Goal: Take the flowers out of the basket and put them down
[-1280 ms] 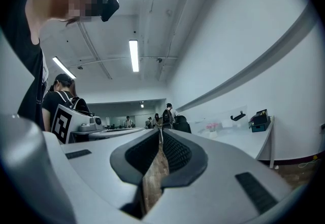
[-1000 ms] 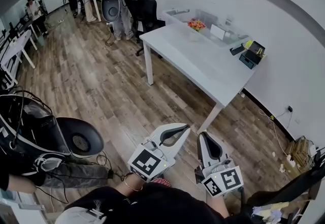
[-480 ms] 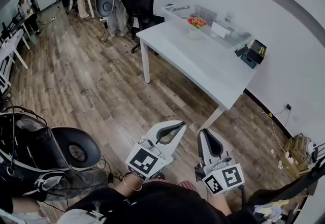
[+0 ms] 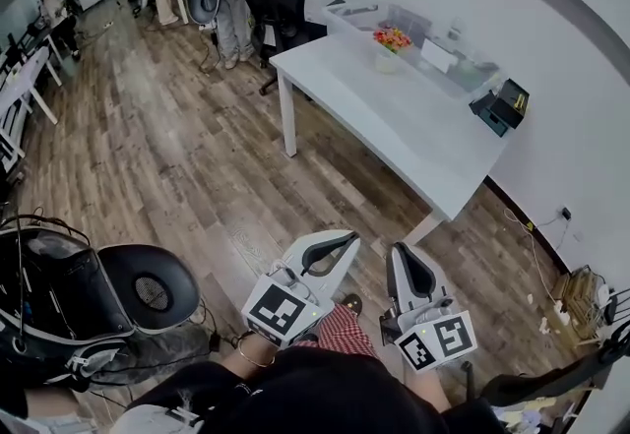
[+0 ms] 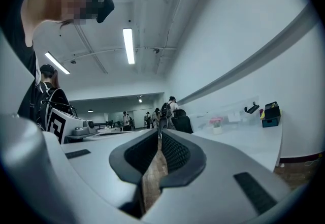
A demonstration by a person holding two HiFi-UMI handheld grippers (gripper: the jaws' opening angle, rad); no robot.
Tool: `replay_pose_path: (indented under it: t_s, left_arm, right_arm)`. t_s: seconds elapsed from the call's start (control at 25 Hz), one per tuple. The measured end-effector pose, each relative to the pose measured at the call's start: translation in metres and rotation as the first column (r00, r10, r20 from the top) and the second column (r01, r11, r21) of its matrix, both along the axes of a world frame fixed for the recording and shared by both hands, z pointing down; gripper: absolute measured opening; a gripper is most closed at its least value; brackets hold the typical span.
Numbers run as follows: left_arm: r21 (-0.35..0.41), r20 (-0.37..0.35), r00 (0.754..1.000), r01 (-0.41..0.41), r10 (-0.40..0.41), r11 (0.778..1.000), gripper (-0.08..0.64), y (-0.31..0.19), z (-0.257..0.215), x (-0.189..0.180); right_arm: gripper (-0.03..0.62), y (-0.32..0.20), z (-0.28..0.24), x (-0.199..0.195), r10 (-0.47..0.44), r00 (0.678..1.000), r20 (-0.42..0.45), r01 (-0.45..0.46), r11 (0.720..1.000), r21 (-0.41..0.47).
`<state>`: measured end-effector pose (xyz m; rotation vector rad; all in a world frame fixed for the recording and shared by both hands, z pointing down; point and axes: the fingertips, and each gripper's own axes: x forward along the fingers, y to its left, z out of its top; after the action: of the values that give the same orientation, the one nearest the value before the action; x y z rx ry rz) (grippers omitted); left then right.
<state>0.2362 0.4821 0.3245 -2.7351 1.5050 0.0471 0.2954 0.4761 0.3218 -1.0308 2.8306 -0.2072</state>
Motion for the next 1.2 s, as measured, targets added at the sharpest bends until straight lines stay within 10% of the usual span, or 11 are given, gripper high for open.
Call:
replay_pose_path:
  t_s: [1.2]
  left_arm:
    - [-0.017,0.087,0.995,0.040,-0.038,0.999,0.003,-0.135,-0.008,0.011]
  right_arm:
    - [0.029,-0.140,0.000,0.003,-0.071,0.995,0.072,0.072,0.997,-0.007]
